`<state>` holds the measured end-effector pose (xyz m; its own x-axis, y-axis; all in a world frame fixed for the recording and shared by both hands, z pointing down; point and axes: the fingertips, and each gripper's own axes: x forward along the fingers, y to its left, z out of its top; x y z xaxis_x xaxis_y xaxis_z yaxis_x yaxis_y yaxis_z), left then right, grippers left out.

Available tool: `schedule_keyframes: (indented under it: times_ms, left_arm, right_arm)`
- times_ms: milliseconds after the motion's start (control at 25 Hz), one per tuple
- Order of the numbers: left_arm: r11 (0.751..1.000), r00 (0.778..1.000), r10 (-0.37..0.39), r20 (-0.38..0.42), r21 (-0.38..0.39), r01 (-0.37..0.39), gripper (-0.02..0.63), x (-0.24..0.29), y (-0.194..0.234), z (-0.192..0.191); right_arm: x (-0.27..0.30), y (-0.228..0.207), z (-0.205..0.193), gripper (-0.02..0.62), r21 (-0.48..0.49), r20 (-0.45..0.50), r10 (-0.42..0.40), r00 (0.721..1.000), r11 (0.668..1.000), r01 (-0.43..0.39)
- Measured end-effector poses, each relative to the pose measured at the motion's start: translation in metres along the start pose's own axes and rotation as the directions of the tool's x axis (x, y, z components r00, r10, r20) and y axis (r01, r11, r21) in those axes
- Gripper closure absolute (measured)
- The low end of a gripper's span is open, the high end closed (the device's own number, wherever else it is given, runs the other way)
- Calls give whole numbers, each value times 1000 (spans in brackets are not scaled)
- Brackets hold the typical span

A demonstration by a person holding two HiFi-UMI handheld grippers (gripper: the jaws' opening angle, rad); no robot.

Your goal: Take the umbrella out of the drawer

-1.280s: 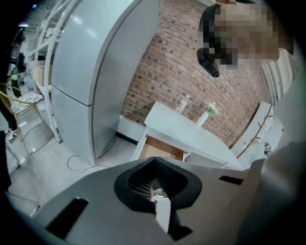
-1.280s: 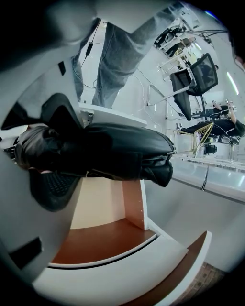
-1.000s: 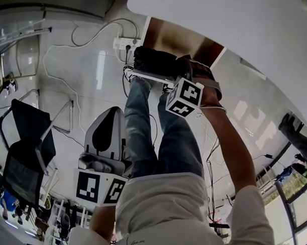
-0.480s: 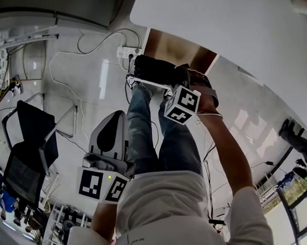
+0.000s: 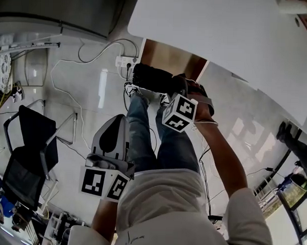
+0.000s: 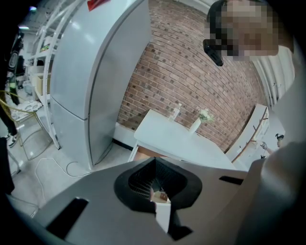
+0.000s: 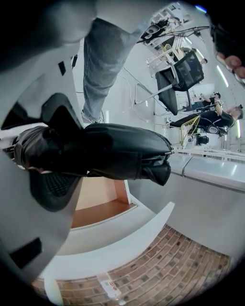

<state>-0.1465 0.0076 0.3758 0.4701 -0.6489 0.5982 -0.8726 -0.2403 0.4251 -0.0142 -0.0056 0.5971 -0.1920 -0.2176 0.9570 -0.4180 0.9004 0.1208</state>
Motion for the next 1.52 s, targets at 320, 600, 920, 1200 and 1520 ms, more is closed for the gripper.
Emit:
schedule_keyframes:
  times_ms: [320, 600, 920, 1200, 1520]
  left_arm:
    - [1000, 1000, 7, 26, 13, -7, 589, -12, -9, 11]
    - [1000, 998, 2, 57, 29, -4, 589, -16, -22, 23]
    - [999, 997, -5, 71, 48, 2, 589, -23, -32, 31]
    - [998, 996, 9, 86, 64, -14, 589, -32, -35, 36]
    - [997, 995, 1, 105, 74, -9, 589, -40, -46, 41]
  right_arm:
    - [-25, -3, 2, 364, 23, 21, -4, 1000, 1000, 3]
    - [-45, -6, 1, 364, 33, 39, -5, 999, 999, 3]
    - [-68, -6, 1, 364, 67, 59, -4, 998, 998, 0]
    - [-88, -9, 2, 364, 88, 77, -16, 997, 996, 9]
    - [-108, -16, 2, 364, 106, 94, -40, 995, 994, 30]
